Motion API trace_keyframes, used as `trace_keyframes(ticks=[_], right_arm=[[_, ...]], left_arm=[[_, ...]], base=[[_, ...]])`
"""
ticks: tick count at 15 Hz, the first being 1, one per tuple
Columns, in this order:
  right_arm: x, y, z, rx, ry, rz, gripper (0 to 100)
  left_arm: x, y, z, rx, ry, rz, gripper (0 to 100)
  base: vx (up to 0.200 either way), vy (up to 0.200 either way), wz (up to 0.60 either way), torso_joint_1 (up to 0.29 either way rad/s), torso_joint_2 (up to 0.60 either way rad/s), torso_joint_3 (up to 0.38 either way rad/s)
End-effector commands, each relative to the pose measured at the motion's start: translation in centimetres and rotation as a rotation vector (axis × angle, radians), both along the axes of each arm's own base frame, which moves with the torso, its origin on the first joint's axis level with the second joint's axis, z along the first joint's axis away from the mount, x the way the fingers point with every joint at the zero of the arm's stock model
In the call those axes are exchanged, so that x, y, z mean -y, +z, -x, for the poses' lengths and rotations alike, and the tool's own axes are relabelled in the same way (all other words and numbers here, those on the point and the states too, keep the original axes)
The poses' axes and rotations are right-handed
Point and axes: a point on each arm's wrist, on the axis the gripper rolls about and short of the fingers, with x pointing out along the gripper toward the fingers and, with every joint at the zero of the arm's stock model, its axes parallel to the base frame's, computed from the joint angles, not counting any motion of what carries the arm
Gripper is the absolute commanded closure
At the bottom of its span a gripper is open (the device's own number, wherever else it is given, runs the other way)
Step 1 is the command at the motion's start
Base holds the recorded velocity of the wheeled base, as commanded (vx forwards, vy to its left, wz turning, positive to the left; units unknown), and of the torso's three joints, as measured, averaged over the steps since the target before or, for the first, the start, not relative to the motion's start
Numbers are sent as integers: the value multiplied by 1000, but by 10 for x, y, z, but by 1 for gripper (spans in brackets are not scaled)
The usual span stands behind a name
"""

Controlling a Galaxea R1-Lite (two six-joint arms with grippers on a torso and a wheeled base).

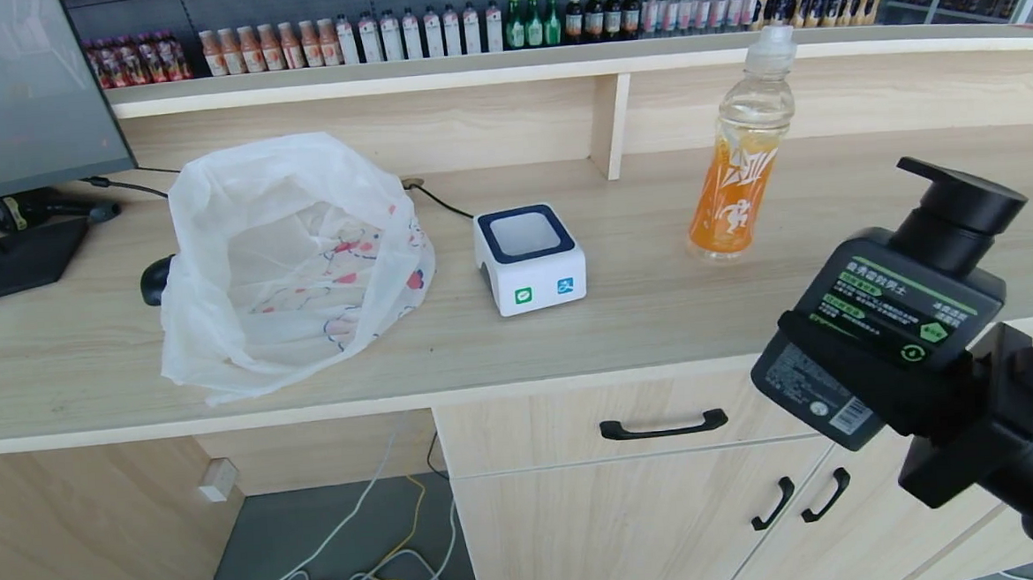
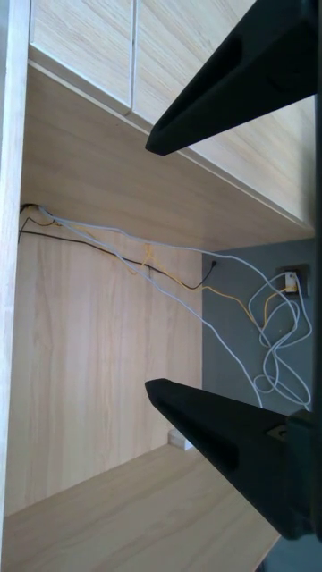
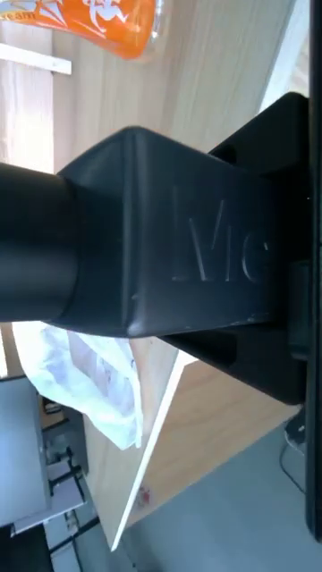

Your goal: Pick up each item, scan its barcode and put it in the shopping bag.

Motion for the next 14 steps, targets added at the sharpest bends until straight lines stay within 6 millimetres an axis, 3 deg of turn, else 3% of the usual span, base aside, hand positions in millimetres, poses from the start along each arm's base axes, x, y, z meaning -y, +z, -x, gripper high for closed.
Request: trace_keyframes(ticks=[1,3,8,14], right_arm=[[-5,3,-3,-22,100,-32,100],[-12,5,-8,-51,220,-52,100],[-54,25,-50,-65,471,-92,100],[-65,19,-55,-121,720,-40,100]], left_arm=[[0,0,0,1,0,0,0],[0,0,0,1,0,0,0],[0,0,0,1,0,0,0],[0,0,0,1,0,0,0]], base=[[0,0,0,0,0,0],[0,0,0,0,0,0],[0,0,0,0,0,0],[0,0,0,0,0,0]])
